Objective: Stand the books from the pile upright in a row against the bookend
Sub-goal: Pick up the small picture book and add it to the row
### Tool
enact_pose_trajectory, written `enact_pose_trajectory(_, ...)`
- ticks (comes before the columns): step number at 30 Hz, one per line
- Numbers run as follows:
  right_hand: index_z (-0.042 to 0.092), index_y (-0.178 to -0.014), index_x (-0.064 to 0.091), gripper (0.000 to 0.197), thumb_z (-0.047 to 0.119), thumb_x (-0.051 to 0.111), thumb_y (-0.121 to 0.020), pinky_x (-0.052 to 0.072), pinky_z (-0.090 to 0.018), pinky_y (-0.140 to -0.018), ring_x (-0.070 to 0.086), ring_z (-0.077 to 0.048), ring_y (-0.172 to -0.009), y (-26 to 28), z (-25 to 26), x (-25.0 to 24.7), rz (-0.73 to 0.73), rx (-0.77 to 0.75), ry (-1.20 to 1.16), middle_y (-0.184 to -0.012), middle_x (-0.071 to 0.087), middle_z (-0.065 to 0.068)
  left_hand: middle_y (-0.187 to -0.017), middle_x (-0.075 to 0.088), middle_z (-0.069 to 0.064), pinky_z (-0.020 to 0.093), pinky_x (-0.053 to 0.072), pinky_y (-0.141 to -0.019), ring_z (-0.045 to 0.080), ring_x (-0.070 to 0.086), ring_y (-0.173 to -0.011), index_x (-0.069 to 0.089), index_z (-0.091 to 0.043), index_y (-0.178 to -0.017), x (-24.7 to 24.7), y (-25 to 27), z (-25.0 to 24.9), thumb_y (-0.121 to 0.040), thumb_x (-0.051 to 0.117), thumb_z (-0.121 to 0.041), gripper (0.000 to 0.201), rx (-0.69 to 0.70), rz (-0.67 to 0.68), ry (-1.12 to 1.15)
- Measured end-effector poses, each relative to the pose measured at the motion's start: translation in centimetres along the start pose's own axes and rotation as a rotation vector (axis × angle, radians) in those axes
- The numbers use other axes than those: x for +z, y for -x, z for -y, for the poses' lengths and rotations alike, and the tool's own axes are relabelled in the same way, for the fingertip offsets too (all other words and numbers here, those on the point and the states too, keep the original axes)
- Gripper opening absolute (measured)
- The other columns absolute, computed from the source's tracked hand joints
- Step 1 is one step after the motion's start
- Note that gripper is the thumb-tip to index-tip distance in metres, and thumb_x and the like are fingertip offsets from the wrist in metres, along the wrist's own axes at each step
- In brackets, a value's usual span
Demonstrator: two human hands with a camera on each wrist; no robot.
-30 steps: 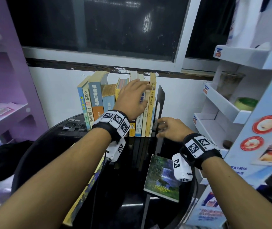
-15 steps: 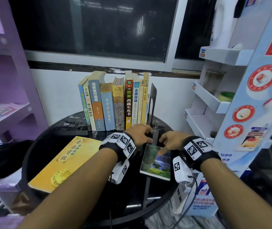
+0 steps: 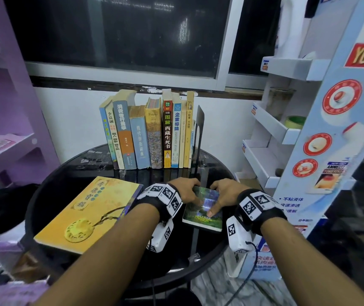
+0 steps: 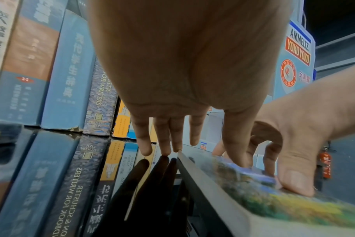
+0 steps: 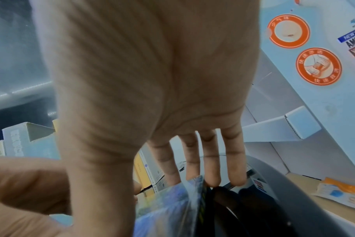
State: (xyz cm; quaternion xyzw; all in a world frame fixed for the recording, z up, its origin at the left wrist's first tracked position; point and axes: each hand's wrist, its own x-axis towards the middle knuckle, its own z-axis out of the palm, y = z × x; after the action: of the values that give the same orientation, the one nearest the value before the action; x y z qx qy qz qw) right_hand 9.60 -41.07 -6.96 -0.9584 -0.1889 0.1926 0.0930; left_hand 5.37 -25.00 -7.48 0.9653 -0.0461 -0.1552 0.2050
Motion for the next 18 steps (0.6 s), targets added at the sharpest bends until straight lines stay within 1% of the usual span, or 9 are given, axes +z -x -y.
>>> enact_pose_trajectory(2,0.009,-0.132,0.052,0.091,0.040,0.091,-0.057,0.046,-0.030,-0.096,0.056,-0.022,-0.114,0.0,-0.1,0.1,-0.021,-0.004,-0.019,-0.130,0.057,-0.006,-0.141,0.048,0.007,0.034,0.041,-0.102,0.024,0.048,-0.125,0.033,-0.019,-0.145,0.2,0.0,0.1,-0.083,0.070,-0.039,0.075,0.000,-0.016,-0.009)
enact_pose_trajectory(4,0.010,-0.127,0.055,0.089,0.040,0.092,-0.052,0.047,-0.031,-0.094,0.056,-0.022,-0.110,-0.1,-0.3,0.3,-0.047,-0.011,-0.037,-0.127,0.058,-0.006,-0.141,0.048,0.008,0.034,0.041,-0.102,0.025,0.048,-0.126,0.033,-0.017,-0.145,0.5,0.0,0.1,-0.081,0.072,-0.039,0.078,0.002,-0.038,-0.014)
enact_pose_trajectory(8,0.017,-0.122,0.050,0.090,0.035,0.096,-0.046,0.047,-0.031,-0.084,0.052,-0.022,-0.102,0.1,-0.5,0.4,-0.110,-0.022,-0.085,-0.121,0.045,-0.006,-0.142,0.043,0.008,0.036,0.040,-0.104,0.025,0.045,-0.127,0.032,-0.015,-0.145,0.5,-0.4,0.3,-0.077,0.076,-0.036,0.084,0.001,-0.056,0.014)
enact_pose_trajectory(10,0.019,-0.121,0.047,0.091,0.031,0.096,-0.046,0.046,-0.030,-0.082,0.050,-0.021,-0.100,0.2,-0.6,0.5,-0.134,-0.040,-0.125,-0.116,0.039,-0.004,-0.142,0.038,0.009,0.038,0.040,-0.104,0.026,0.044,-0.126,0.029,-0.015,-0.147,0.4,-0.5,0.5,-0.075,0.077,-0.037,0.089,0.000,-0.062,0.022)
enact_pose_trajectory(12,0.021,-0.120,0.046,0.091,0.029,0.097,-0.045,0.045,-0.030,-0.080,0.049,-0.021,-0.101,0.3,-0.6,0.5,-0.153,-0.058,-0.172,-0.117,0.038,-0.004,-0.140,0.033,0.008,0.040,0.041,-0.105,0.027,0.043,-0.126,0.027,-0.017,-0.147,0.3,-0.6,0.7,-0.073,0.079,-0.038,0.094,-0.008,-0.067,0.031)
enact_pose_trajectory(14,0.024,-0.113,0.044,0.087,0.027,0.097,-0.045,0.045,-0.031,-0.078,0.050,-0.021,-0.100,0.4,-0.5,0.3,-0.168,-0.100,-0.218,-0.117,0.043,-0.005,-0.135,0.031,0.007,0.040,0.040,-0.105,0.027,0.043,-0.124,0.030,-0.018,-0.145,-0.1,-0.6,0.8,-0.069,0.082,-0.036,0.093,-0.017,-0.080,0.077)
enact_pose_trajectory(16,0.024,-0.106,0.042,0.083,0.024,0.097,-0.045,0.048,-0.035,-0.075,0.054,-0.021,-0.093,0.5,-0.4,0.1,-0.170,-0.151,-0.283,-0.113,0.054,-0.009,-0.130,0.033,0.005,0.040,0.041,-0.104,0.025,0.045,-0.120,0.036,-0.019,-0.138,-0.6,-0.5,0.7,-0.065,0.085,-0.031,0.089,-0.013,-0.099,0.144)
enact_pose_trajectory(18,0.024,-0.103,0.040,0.080,0.023,0.097,-0.046,0.050,-0.039,-0.074,0.055,-0.020,-0.083,0.6,-0.3,-0.3,-0.169,-0.177,-0.338,-0.107,0.062,-0.012,-0.124,0.043,0.005,0.038,0.046,-0.097,0.023,0.051,-0.111,0.040,-0.018,-0.129,-1.0,-0.5,0.8,-0.065,0.087,-0.024,0.079,0.012,-0.109,0.237)
